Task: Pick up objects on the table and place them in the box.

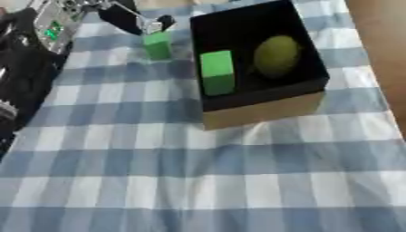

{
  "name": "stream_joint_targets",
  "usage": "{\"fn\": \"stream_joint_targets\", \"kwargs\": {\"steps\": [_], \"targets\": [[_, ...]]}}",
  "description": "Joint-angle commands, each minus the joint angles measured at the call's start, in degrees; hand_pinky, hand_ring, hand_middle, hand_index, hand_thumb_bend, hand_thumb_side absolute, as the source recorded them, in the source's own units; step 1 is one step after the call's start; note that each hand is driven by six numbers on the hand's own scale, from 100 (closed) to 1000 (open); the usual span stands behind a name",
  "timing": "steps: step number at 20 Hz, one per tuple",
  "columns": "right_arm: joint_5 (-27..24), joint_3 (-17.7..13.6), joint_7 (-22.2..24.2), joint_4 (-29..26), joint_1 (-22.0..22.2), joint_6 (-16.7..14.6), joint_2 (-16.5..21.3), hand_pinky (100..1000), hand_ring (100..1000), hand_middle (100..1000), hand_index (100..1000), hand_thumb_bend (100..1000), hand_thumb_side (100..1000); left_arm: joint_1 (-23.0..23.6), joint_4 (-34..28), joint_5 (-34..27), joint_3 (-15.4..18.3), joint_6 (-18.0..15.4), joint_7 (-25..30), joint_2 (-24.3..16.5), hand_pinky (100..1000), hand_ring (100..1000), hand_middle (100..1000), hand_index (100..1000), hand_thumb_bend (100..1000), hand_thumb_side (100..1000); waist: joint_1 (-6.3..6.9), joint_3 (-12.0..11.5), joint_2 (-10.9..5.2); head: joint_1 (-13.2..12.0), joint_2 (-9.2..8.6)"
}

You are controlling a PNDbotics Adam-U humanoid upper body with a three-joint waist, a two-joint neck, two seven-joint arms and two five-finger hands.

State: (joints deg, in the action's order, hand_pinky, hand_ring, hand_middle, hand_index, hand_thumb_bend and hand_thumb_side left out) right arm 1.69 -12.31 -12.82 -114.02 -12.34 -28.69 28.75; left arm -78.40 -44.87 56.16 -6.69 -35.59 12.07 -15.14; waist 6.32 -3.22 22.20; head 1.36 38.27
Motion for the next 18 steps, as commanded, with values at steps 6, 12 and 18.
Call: {"fn": "stream_joint_targets", "kwargs": {"steps": [6,12,18], "targets": [[0.8,-0.4,-0.2,-0.6,-0.2,-0.3,1.5,933,1000,462,909,100,470,-0.5,3.9,2.6,2.2,3.3,0.9,-2.1,866,853,817,914,313,456,-0.51,0.4,-1.74,-0.4,-0.09],[1.0,-0.5,-0.2,-0.6,-0.2,-0.4,1.2,934,1000,459,909,100,470,-0.3,4.6,3.3,2.1,3.2,1.6,-1.7,868,855,818,916,338,465,-0.29,1.3,-1.4,-0.8,-1.08],[1.7,-0.7,-0.2,-0.6,0.6,-0.3,0.6,936,1000,453,910,100,470,0.1,5.2,3.2,1.8,3.1,3.1,-1.5,870,856,818,917,353,498,-0.4,1.7,-1.31,-0.3,-1.64]]}}
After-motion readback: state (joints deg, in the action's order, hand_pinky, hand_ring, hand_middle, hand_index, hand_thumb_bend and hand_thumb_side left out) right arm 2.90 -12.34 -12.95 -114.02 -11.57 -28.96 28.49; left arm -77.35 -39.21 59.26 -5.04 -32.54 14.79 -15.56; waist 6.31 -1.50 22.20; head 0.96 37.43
